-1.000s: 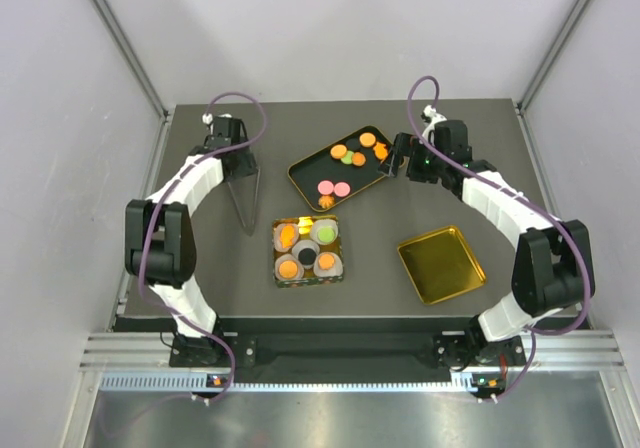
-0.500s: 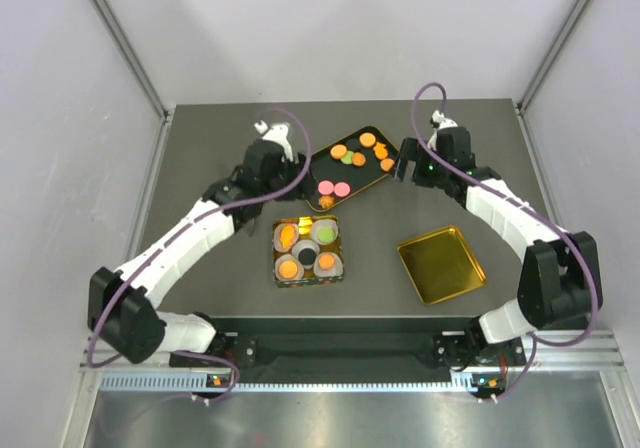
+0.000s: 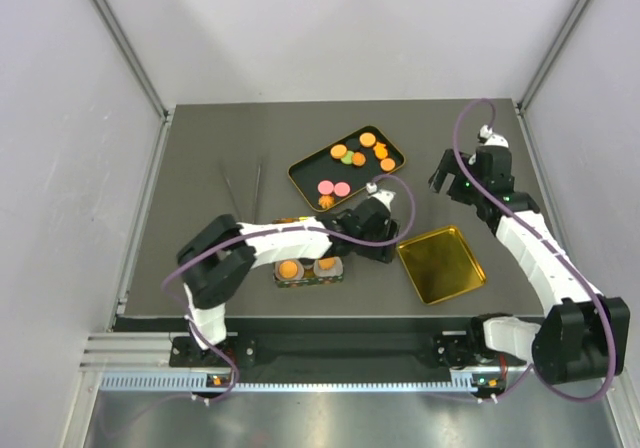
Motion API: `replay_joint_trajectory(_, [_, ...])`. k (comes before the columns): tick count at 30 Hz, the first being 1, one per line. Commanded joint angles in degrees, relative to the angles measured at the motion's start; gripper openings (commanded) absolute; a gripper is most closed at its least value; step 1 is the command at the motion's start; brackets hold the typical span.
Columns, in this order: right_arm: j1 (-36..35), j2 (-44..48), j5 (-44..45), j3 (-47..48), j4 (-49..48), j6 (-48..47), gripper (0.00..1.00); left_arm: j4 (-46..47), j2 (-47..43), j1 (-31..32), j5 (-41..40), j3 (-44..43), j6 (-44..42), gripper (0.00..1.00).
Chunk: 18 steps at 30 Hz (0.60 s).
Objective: Pack the cookies
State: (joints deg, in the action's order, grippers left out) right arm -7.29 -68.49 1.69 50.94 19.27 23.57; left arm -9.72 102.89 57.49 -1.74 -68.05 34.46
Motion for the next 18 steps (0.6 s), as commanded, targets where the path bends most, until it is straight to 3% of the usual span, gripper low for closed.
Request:
replay_joint_trajectory(1, [1.0, 3.7, -0.1, -0.4, 0.9, -0.5, 1.0, 5.4, 3.7, 1.1, -0.8, -5.2, 2.5, 0.63])
replay_joint_trajectory(18, [2.9, 5.6, -1.4, -2.3, 1.7, -1.2, 1.0, 4.9, 14.4, 3.9, -2.5, -11.6, 2.5, 0.6])
